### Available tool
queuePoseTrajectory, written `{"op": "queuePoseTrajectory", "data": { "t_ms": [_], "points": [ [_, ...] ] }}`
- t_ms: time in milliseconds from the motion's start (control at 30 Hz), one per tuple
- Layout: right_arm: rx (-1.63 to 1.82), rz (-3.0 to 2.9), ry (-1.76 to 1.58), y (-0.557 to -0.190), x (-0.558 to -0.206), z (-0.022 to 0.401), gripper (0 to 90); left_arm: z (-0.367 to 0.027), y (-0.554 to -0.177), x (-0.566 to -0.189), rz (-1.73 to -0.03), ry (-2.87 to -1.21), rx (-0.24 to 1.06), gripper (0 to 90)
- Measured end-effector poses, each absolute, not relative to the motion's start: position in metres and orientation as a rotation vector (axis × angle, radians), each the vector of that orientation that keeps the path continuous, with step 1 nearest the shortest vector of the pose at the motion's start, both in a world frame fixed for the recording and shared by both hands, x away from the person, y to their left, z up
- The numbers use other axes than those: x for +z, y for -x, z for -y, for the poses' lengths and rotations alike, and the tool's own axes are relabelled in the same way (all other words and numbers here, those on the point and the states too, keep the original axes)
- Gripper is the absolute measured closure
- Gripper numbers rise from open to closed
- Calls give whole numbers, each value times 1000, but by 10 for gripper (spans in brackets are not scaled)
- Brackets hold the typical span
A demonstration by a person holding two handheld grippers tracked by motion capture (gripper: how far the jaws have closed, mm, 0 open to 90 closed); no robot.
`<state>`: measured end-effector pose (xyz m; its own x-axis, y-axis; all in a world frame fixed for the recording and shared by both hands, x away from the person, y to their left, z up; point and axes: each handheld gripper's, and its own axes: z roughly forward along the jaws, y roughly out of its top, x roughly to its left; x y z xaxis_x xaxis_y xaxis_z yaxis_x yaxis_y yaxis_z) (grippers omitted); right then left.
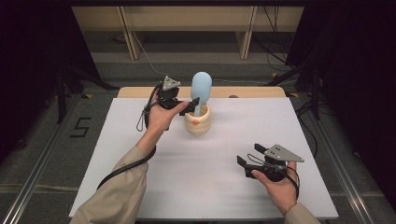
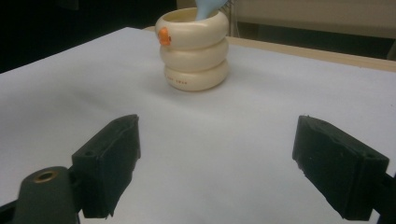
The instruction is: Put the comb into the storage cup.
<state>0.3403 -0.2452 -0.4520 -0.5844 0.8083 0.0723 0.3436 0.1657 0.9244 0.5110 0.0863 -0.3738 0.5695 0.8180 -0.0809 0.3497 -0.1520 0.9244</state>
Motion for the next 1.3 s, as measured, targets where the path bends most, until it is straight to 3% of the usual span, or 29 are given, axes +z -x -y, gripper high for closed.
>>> {"op": "queuePoseTrajectory", "data": {
  "t_ms": [1300],
  "points": [
    [1390, -1976, -1102, -340, -446, 254, 159, -125, -452, -397, -872, -1787, 549, 0]
  ]
}}
